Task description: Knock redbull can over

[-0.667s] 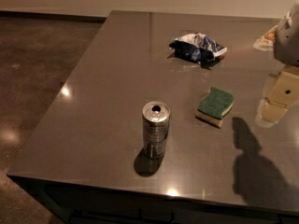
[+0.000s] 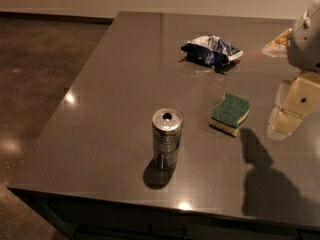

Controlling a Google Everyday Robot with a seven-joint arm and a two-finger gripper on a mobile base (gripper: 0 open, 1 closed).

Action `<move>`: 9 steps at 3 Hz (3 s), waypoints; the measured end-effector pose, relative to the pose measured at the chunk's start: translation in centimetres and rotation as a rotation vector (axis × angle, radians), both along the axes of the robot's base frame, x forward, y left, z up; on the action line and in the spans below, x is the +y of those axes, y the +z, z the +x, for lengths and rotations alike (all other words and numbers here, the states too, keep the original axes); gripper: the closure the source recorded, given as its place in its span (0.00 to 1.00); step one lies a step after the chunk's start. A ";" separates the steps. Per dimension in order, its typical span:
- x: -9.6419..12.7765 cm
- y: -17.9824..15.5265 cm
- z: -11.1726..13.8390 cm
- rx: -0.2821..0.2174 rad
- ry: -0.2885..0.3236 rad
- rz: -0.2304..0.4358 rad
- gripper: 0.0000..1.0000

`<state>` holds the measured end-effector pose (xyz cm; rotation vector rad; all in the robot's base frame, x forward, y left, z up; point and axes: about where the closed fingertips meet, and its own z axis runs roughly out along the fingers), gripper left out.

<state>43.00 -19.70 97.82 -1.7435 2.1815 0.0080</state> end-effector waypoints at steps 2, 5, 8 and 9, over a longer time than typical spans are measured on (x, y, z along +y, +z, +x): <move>9.3 -2.0 -2.1 0.034 0.082 0.336 0.00; 16.2 -5.9 -2.3 0.052 0.100 0.545 0.02; 17.7 -5.9 -2.4 0.054 0.132 0.616 0.49; 17.8 -5.4 -2.3 0.059 0.143 0.623 0.72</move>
Offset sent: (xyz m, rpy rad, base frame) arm -0.0253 0.1255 -0.0312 0.4814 0.0524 0.0943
